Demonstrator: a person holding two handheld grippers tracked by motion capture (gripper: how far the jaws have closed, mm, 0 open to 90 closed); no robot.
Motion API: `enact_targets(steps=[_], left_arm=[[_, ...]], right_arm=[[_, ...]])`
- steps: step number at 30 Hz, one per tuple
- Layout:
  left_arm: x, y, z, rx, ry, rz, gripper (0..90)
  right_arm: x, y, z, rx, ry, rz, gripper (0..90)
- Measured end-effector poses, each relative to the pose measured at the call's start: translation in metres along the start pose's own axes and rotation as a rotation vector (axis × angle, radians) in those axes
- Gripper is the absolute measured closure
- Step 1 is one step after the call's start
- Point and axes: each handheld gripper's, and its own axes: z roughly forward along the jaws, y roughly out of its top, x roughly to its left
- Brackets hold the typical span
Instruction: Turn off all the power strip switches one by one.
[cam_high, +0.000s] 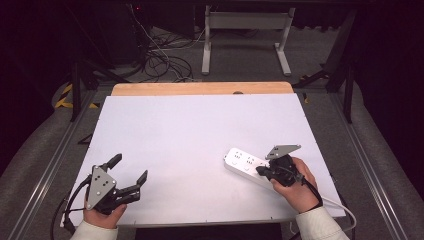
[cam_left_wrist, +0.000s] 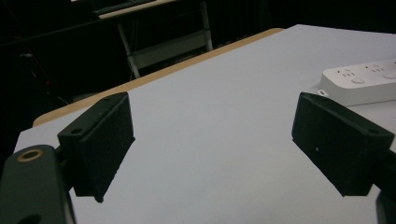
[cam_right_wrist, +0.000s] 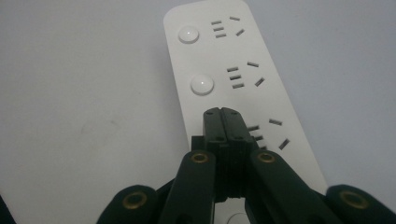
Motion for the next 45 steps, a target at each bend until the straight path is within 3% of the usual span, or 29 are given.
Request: enact_targets(steps=[39, 45], left_arm=[[-0.0002, 0.0000, -0.0008, 0.001, 0.002, 0.003, 13.3], [-0.0007, 0.0001, -0.0004, -0.001, 0.005, 0.003, 13.4]], right_arm=[[0.0018, 0.0017, 0.0059, 0.045, -0.013, 0.009, 90.0], [0.0045, 0.0030, 0.0068, 0.057, -0.031, 0.004, 90.0]])
